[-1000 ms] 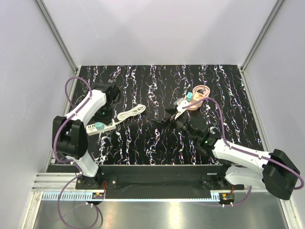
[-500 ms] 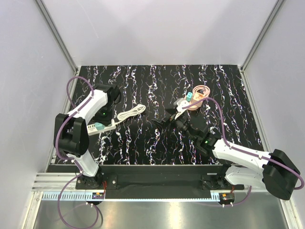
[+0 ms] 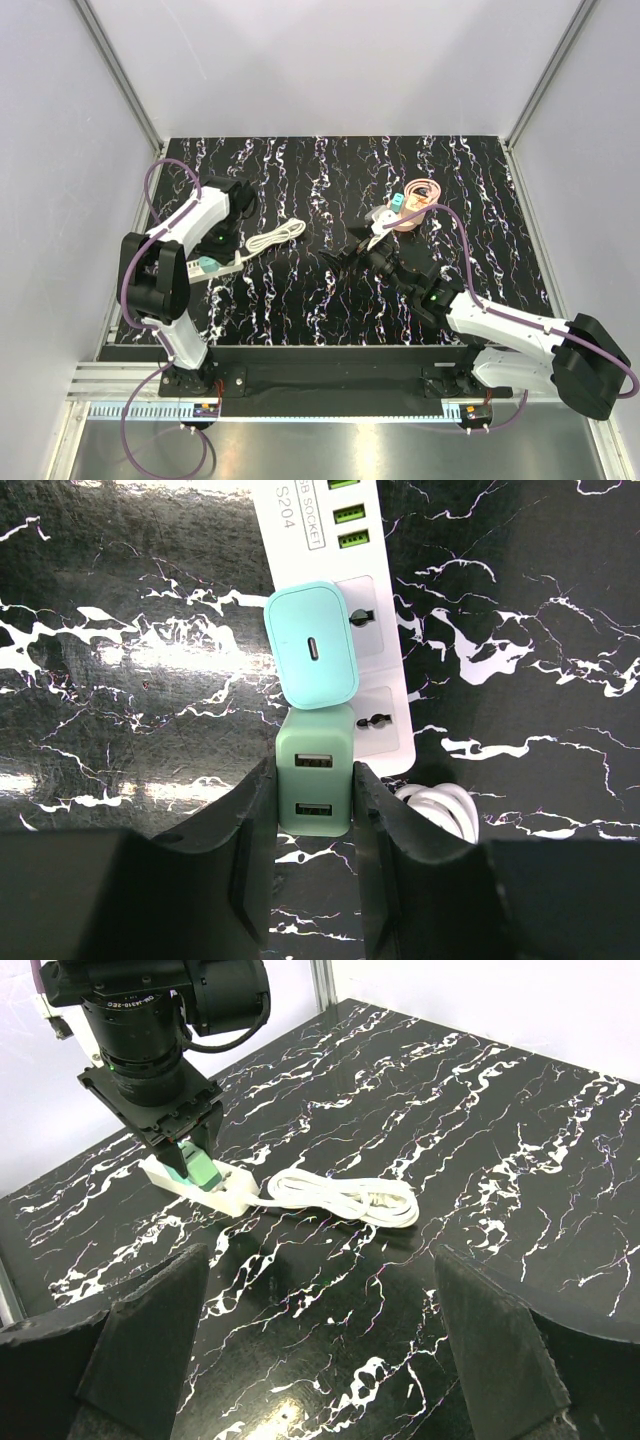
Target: Insert the plug
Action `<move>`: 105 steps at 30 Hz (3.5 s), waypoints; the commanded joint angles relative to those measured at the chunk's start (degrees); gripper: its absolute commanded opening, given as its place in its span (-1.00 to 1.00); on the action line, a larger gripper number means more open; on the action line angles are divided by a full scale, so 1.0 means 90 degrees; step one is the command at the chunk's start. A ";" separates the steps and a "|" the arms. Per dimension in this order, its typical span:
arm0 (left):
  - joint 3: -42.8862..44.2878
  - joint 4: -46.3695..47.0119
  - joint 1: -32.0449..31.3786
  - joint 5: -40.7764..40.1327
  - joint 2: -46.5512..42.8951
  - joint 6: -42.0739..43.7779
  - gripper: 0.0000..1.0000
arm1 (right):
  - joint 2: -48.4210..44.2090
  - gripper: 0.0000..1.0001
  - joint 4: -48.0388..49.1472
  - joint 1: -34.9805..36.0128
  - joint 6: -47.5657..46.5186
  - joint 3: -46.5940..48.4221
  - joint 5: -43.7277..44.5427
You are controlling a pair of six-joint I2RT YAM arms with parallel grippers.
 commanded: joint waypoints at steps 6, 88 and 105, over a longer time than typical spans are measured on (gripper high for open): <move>0.0122 -0.1079 -0.0051 -0.0307 0.0109 -0.1244 -1.00 | -0.0137 1.00 0.0194 0.0021 -0.0096 -0.0058 0.0169; -0.0073 -0.0972 -0.0139 0.0611 0.0119 -0.2406 -1.00 | -0.0195 1.00 0.0507 0.0021 -0.0008 -0.0195 -0.0143; -0.0094 -0.1302 -0.0081 0.0445 -0.0555 -0.3402 -1.00 | -0.0567 1.00 0.0604 0.0021 0.0246 -0.0439 -0.0348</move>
